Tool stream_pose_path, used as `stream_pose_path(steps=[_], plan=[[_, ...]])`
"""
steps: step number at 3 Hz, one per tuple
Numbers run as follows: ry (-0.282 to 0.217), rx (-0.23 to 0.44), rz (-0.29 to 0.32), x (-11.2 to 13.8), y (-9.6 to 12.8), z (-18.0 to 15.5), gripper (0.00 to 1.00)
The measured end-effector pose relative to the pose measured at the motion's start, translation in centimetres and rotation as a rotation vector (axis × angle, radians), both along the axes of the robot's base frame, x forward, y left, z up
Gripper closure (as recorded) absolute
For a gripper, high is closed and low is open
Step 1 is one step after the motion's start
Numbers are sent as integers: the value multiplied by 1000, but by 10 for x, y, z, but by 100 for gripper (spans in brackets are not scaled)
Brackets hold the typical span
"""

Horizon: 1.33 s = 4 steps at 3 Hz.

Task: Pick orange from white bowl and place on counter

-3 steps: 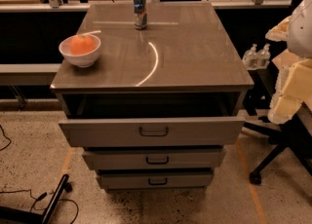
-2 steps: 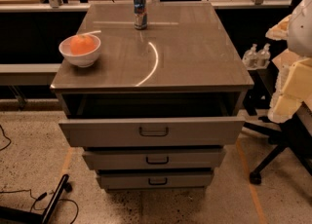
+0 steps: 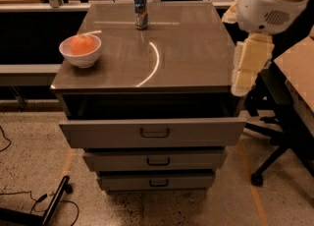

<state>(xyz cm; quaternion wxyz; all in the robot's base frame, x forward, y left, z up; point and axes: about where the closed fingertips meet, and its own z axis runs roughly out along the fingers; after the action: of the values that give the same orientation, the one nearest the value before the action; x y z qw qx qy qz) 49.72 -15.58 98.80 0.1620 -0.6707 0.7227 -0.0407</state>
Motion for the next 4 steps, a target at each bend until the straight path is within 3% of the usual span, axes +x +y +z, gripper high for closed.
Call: stream_pose_path(steps=[2, 4], plan=[[-16, 32, 169, 62, 64, -21, 0], [-21, 40, 185, 66, 70, -21, 0]])
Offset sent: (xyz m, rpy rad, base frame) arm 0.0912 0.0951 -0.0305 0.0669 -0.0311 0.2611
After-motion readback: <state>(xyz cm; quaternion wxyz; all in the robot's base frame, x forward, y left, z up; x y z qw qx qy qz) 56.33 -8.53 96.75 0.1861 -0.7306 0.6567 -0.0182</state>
